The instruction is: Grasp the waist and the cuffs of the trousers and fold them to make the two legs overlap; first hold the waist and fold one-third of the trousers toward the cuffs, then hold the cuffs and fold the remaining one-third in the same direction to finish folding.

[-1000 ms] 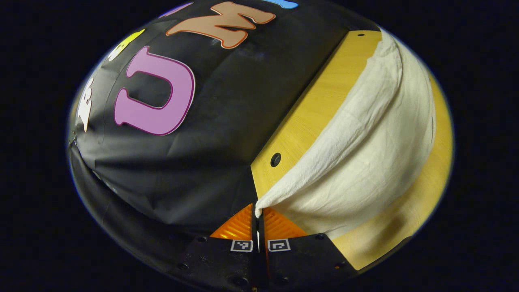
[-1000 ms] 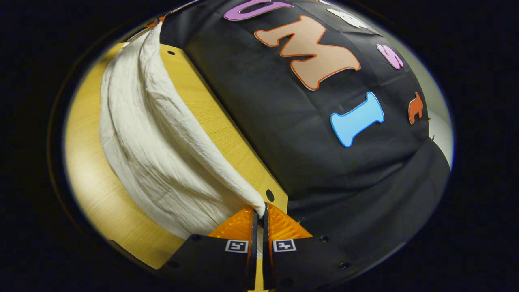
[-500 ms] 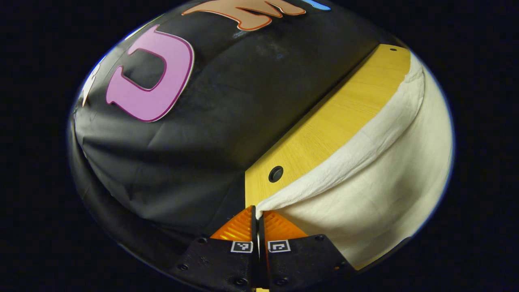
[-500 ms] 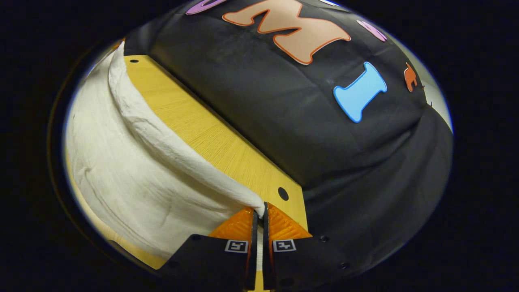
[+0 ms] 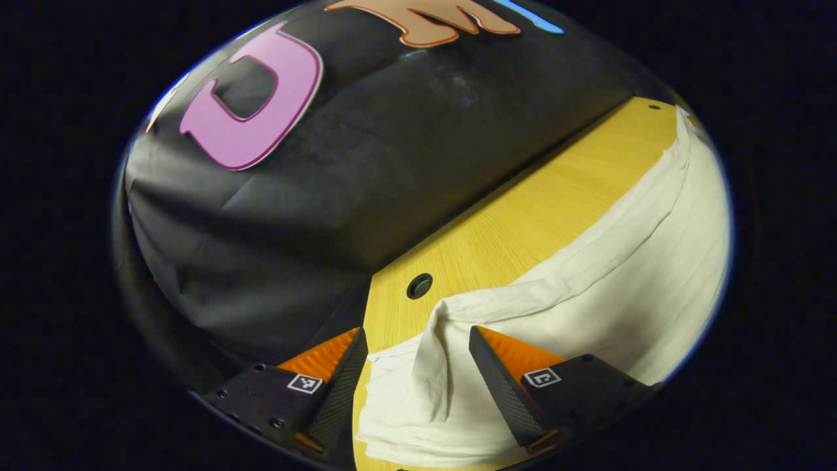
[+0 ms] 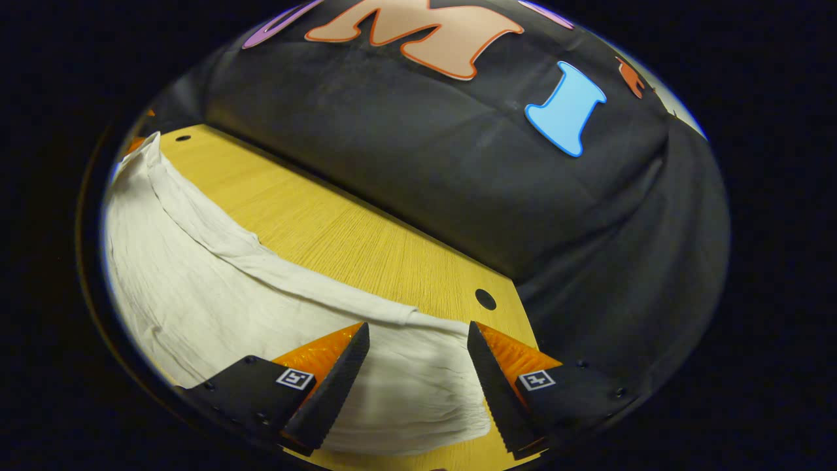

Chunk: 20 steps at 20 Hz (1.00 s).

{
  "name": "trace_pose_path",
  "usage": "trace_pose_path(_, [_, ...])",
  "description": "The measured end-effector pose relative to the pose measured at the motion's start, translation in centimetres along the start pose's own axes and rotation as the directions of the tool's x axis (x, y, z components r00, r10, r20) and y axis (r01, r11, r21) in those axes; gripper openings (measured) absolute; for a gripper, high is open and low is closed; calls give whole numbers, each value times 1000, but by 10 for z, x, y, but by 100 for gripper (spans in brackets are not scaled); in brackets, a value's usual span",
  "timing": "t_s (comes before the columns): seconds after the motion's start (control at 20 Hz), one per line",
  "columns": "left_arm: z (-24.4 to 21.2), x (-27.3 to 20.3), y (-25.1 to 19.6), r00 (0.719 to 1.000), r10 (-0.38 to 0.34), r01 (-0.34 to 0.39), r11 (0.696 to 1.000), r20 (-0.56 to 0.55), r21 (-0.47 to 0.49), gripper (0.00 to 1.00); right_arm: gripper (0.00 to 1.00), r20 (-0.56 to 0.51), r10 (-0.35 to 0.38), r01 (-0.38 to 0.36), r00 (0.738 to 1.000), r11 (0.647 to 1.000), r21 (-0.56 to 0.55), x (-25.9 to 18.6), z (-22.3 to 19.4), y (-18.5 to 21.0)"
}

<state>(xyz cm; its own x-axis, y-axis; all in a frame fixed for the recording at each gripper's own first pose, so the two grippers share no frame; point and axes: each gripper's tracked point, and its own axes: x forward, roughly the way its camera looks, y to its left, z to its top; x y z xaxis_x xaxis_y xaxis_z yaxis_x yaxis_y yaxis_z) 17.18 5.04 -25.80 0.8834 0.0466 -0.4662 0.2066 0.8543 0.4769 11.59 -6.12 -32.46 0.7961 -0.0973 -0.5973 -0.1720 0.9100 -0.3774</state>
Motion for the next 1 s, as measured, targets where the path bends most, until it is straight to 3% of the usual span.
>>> trace_pose_path(0.3, [16,-55,-9,999,-10,19,965,35,-262,95,98,-13,-2,5,1000,972,236,-49,-27,-25])
trace_pose_path(0.55, [31,-91,-12,997,21,3,950,73,-313,96,98,-124,10,47,992,894,445,-59,-78,-33])
trace_pose_path(0.65, [33,-99,-13,997,15,11,946,78,-323,96,100,-175,12,84,985,845,529,-63,-92,-38])
trace_pose_path(0.8, [32,-109,-18,997,17,7,951,75,-311,96,98,-250,5,164,968,741,652,-59,-116,-45])
trace_pose_path(1.0, [26,-124,-22,998,20,0,949,62,-315,96,97,-330,52,230,943,613,755,-46,-139,-41])
